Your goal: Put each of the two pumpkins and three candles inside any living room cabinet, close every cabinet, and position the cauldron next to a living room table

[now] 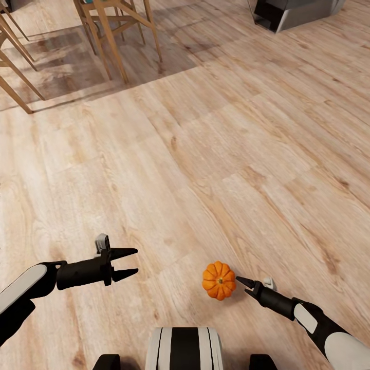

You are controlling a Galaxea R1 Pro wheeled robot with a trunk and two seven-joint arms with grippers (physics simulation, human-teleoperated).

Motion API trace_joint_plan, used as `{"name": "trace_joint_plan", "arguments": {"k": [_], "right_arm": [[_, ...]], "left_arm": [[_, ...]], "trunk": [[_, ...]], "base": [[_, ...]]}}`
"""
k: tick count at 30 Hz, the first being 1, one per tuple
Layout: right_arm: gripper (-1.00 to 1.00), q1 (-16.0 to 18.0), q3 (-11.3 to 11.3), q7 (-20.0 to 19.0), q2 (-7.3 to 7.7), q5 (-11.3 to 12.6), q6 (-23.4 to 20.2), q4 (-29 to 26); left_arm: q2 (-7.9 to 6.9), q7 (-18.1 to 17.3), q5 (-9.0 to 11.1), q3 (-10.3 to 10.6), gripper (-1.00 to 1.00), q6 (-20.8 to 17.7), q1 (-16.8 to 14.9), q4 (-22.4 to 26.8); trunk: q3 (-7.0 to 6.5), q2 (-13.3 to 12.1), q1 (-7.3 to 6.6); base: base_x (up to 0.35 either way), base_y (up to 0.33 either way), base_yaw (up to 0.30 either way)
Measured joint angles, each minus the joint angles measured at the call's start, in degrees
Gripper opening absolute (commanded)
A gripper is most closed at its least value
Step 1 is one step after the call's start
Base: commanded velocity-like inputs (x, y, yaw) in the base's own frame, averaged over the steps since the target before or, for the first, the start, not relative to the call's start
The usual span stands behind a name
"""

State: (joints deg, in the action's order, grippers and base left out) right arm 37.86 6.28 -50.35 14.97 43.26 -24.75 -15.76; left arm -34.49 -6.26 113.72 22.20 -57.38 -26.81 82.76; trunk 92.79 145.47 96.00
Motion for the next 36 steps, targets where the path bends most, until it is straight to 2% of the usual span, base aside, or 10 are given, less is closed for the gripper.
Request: {"name": "trace_joint_plan", "arguments": {"k": [8,14,16,18,28,31,36], "right_arm": [[1.00,0.0,0.1,0.2,-0.05,-0.1,0.0,0.0],[1.00,0.0,2.4,0.3,-0.07,0.1,0.0,0.3],[1.00,0.0,2.9,0.3,-0.08,0.1,0.0,0.4],[1.00,0.0,3.0,0.3,-0.08,0.2,0.0,0.4],[1.00,0.0,3.2,0.8,-0.11,0.3,0.1,0.5],[1.00,0.0,3.2,0.9,-0.09,0.3,0.2,0.4],[1.00,0.0,3.2,0.9,-0.08,0.2,0.2,0.4]], "left_arm": [[0.00,0.0,0.0,0.0,1.00,0.0,0.0,0.0],[0.00,0.0,0.0,0.0,1.00,0.0,0.0,0.0],[0.00,0.0,0.0,0.0,1.00,0.0,0.0,0.0],[0.00,0.0,0.0,0.0,1.00,0.0,0.0,0.1],[0.00,0.0,0.1,-0.1,1.00,0.0,0.0,0.1],[0.00,0.0,0.0,0.0,1.00,0.0,0.0,0.1],[0.00,0.0,0.0,0.0,1.00,0.0,0.0,0.1]], "trunk": [[0.00,0.0,0.00],[0.00,0.0,0.00],[0.44,0.0,0.06],[0.88,0.1,0.11],[0.89,0.1,0.10],[1.54,0.1,0.18],[1.55,0.1,0.18]], "base": [[0.001,0.036,0.000],[0.000,0.002,0.000],[0.000,0.000,0.000],[0.000,0.000,0.000],[0.000,0.000,0.000],[0.000,0.000,0.000],[0.000,0.000,0.000]]}}
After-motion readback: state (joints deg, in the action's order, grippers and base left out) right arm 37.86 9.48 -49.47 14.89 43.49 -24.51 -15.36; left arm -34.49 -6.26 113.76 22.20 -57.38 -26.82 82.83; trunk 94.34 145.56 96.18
